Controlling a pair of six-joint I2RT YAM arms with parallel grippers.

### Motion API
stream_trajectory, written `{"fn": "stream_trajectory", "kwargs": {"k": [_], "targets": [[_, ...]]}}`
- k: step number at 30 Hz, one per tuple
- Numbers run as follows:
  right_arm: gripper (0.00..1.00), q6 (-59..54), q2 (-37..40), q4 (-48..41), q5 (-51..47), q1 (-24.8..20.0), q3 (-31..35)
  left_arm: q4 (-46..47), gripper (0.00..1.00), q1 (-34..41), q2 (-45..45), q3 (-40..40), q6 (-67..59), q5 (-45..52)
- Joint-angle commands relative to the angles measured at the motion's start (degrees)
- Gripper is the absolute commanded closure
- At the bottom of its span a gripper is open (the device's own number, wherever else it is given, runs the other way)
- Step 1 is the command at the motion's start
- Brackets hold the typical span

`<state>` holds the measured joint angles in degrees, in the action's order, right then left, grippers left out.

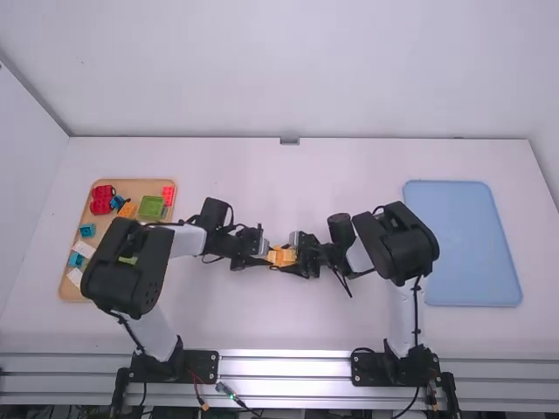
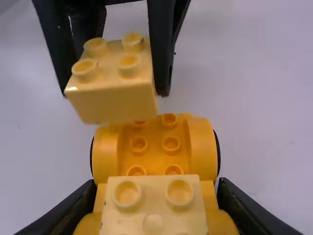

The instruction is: Assemble lego blocks to make yellow taxi

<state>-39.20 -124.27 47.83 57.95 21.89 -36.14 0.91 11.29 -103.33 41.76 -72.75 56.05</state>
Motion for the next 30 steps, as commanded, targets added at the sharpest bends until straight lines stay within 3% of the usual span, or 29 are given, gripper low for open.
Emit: {"fn": "stream_trajectory", "kwargs": {"k": [1, 9, 19, 30], "targets": [[0.51, 0.2, -1.3, -0.4, 0.7, -0.1, 0.2, -1.1, 0.98, 1.5, 0.8, 0.8, 2.9, -0.5], [0.47, -0.7, -1.3, -0.3, 0.7, -0.1, 0.3, -6.0, 0.98, 2.6, -0.2, 0.6, 9.3, -2.5], [0.5, -1.7, -1.3, 0.0, 0.7, -0.1, 0.5, -5.9, 0.98, 2.6, -2.2, 1.9, 9.3, 0.3], [0.5, -1.7, -1.3, 0.2, 0.7, -0.1, 0.5, -5.9, 0.98, 5.7, -2.9, 2.0, 9.6, -3.7]]}}
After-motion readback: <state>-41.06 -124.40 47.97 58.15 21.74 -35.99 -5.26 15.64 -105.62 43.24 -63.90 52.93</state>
